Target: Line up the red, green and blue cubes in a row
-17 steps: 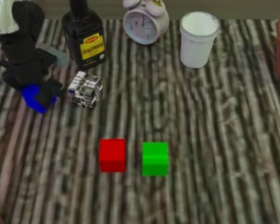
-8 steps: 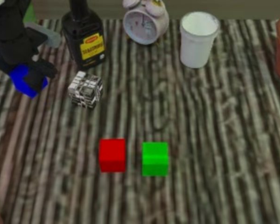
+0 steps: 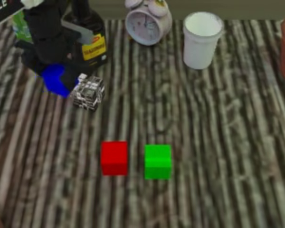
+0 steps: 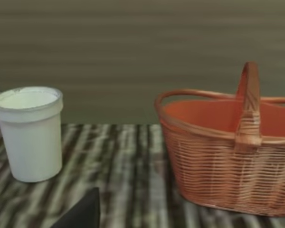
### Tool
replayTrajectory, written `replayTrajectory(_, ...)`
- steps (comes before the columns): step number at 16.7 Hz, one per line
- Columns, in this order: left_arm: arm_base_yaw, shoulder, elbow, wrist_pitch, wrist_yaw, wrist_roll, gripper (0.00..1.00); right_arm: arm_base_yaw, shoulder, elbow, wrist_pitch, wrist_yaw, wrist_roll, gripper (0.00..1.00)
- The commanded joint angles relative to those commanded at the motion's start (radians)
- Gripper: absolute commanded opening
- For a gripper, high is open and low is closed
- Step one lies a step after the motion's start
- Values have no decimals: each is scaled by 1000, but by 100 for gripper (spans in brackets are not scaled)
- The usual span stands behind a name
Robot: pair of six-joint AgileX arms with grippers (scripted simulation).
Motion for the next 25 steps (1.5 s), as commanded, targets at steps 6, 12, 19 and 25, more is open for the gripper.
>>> replayTrajectory(6,-292,89,148,-96,4,-532,0,0,0,0,0,0,0,100)
replayTrajectory(12,-579,138,273,-167,5,-1039,0,0,0,0,0,0,0,100)
replayTrajectory(19,-689,137,318,-179,-1,-1196,0,0,0,0,0,0,0,100)
replayTrajectory(25,-685,135,241,-102,0,-1189,0,0,0,0,0,0,0,100)
